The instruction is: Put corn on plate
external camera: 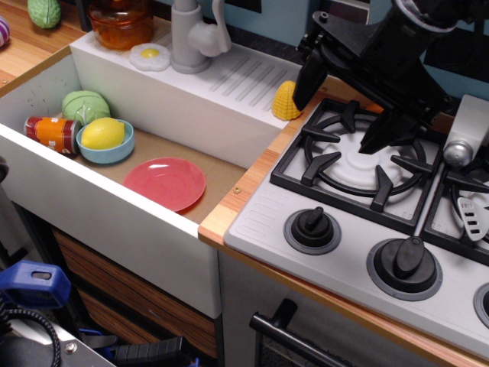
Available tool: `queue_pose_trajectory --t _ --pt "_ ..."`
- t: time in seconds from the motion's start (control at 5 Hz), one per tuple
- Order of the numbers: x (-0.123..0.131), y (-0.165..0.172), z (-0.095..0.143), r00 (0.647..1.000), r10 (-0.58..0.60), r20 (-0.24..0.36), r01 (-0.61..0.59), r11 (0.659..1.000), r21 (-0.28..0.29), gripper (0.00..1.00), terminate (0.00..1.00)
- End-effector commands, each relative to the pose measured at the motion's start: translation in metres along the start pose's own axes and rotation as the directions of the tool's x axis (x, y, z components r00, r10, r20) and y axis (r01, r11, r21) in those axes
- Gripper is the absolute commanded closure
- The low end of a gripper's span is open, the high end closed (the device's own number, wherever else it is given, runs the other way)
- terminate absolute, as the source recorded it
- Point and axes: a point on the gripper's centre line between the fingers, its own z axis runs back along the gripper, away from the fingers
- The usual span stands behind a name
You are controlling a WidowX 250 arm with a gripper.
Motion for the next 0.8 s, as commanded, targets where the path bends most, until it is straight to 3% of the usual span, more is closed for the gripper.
queue_pose_trajectory --t 0.0,0.4,0.6 --pt "0.0 0.0 0.0 1.0 0.0 0.0 0.0 1.0 0.0 0.0 0.0" --pt "0.057 0.006 -0.015 0.991 -0.072 0.112 0.071 0.997 0.015 0.0 0.0" --pt "0.088 0.022 -0.023 0.982 -0.145 0.122 0.147 0.989 -0.012 0.0 0.0"
